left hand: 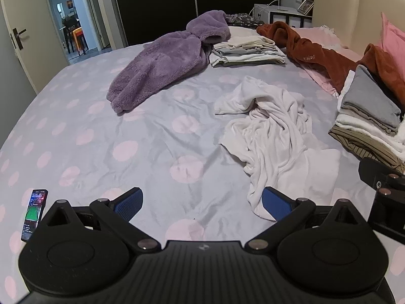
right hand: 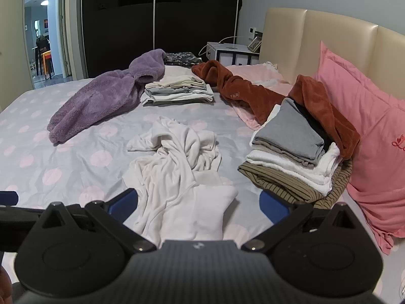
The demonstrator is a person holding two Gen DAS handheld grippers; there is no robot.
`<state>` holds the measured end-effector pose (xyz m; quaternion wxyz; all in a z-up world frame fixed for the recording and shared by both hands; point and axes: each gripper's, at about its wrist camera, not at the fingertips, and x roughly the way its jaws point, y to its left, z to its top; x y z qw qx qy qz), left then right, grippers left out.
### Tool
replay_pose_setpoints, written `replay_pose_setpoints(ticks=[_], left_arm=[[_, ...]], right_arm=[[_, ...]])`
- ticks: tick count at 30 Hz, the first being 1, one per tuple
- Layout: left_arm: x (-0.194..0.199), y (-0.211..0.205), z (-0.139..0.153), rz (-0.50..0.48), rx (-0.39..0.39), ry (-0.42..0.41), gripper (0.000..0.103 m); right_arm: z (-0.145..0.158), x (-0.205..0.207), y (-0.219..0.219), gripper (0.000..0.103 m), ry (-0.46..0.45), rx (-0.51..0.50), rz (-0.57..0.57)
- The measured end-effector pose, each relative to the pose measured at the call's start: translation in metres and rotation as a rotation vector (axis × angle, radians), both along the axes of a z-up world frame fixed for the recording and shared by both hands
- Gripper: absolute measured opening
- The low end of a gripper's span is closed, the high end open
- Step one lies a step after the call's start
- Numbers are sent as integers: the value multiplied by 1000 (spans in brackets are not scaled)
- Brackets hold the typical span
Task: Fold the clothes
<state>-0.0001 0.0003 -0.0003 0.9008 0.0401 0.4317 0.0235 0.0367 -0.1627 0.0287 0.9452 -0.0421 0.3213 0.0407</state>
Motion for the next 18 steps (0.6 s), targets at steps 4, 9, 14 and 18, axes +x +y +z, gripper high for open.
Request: replay_pose_setpoints(ticks=[4,9,14,18], left_arm=[[0,1,-1,-1,0,1,102],[-1,3,-3,-3,1,2,103],[-2,4,-5,-4,1,3,103],[-2,5,-6,-5,1,4,103]], right_arm=[[0,-1,1,103,7,-4,0],[1,-1,2,103,9,-1,2],[0,-2,2,103,6,2,2],[1,-1,2,103,7,0,1]])
